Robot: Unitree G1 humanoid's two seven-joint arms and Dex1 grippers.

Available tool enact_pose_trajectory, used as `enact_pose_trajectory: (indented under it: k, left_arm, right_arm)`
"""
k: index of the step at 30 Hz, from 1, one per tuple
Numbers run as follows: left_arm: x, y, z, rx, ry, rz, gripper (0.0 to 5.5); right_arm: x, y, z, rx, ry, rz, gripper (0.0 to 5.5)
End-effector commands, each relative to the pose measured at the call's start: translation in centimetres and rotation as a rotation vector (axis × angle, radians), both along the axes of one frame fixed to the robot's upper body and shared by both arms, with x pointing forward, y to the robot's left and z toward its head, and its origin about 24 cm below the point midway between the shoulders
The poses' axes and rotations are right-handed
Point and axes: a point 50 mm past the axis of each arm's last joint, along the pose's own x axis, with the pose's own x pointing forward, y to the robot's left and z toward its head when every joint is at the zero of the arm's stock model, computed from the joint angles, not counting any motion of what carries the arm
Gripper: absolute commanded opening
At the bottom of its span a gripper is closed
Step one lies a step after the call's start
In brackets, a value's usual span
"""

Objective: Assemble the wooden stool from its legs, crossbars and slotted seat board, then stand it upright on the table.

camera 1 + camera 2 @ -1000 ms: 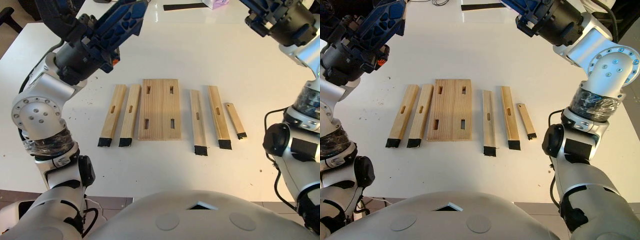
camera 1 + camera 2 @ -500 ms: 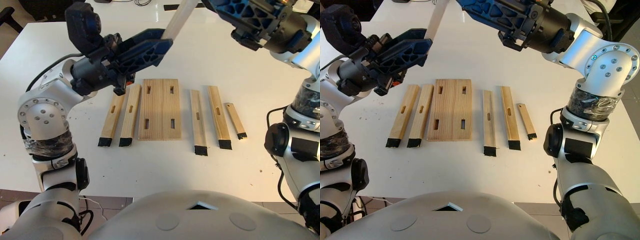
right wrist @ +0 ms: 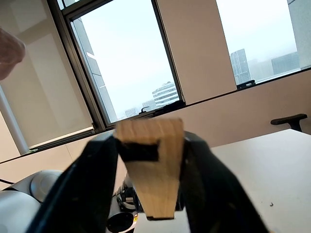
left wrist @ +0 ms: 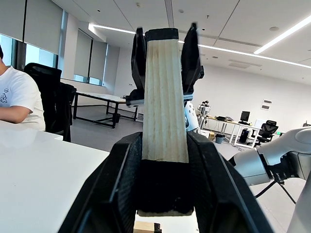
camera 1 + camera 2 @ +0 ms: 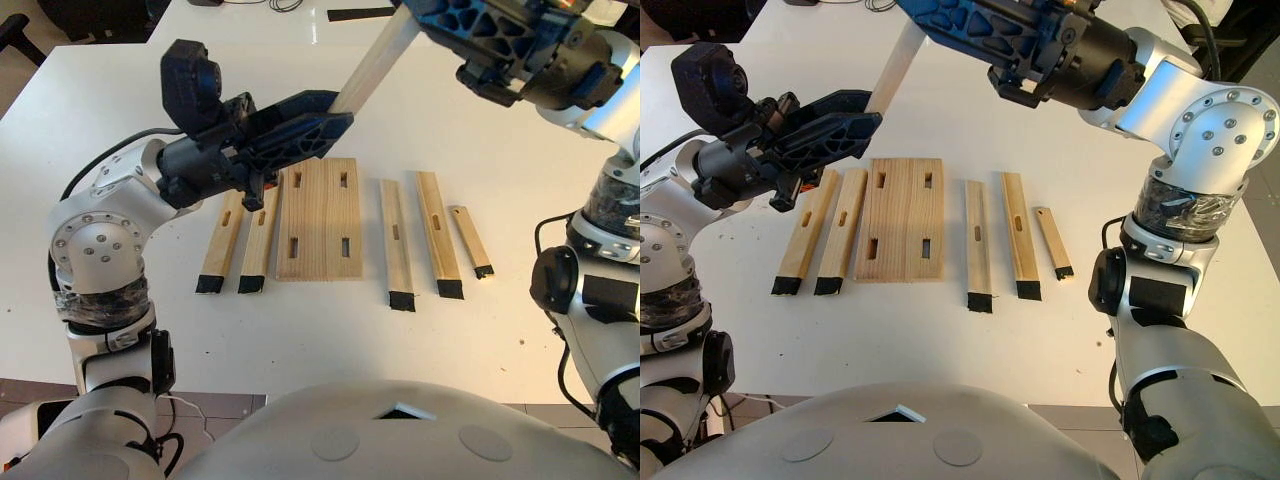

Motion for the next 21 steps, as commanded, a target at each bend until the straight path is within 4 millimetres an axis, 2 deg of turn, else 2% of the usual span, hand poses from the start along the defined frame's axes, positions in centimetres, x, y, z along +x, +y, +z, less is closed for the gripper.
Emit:
enact_pose_trajectory:
  k: [1, 6, 12, 13, 15, 18, 21]
  left_arm:
    - [0.2, 0.2, 0.2, 0.024, -0.021, 0.022, 1.31]
    - [0.4, 0.4, 0.3, 0.041, -0.055, 0.053, 1.31]
    - [0.9, 0.4, -1.1, 0.1, -0.049, 0.125, 1.31]
    - [1.0, 0.4, -1.3, 0.097, -0.043, 0.133, 1.67]
    - [1.0, 0.4, -1.6, 0.095, -0.033, 0.137, 1.98]
    - [1.8, 0.7, -2.3, 0.1, -0.01, 0.198, 2.38]
    - [2.8, 1.6, -3.6, 0.127, 0.011, 0.331, 2.59]
  right_arm:
    - [-0.2, 0.0, -0.5, -0.035, 0.0, -0.016, 1.38]
    - [0.1, -0.4, -1.1, -0.056, 0.014, -0.076, 1.34]
    - [0.3, -1.0, -1.1, -0.046, -0.01, -0.159, 1.32]
    - [0.4, -1.1, -1.1, -0.051, -0.02, -0.172, 1.32]
    - [0.8, -1.4, -1.1, -0.059, -0.048, -0.211, 1.31]
    - [2.2, -2.9, -0.9, -0.094, -0.119, -0.321, 1.31]
    - [3.5, -5.0, -1.8, -0.245, -0.248, -0.423, 1.31]
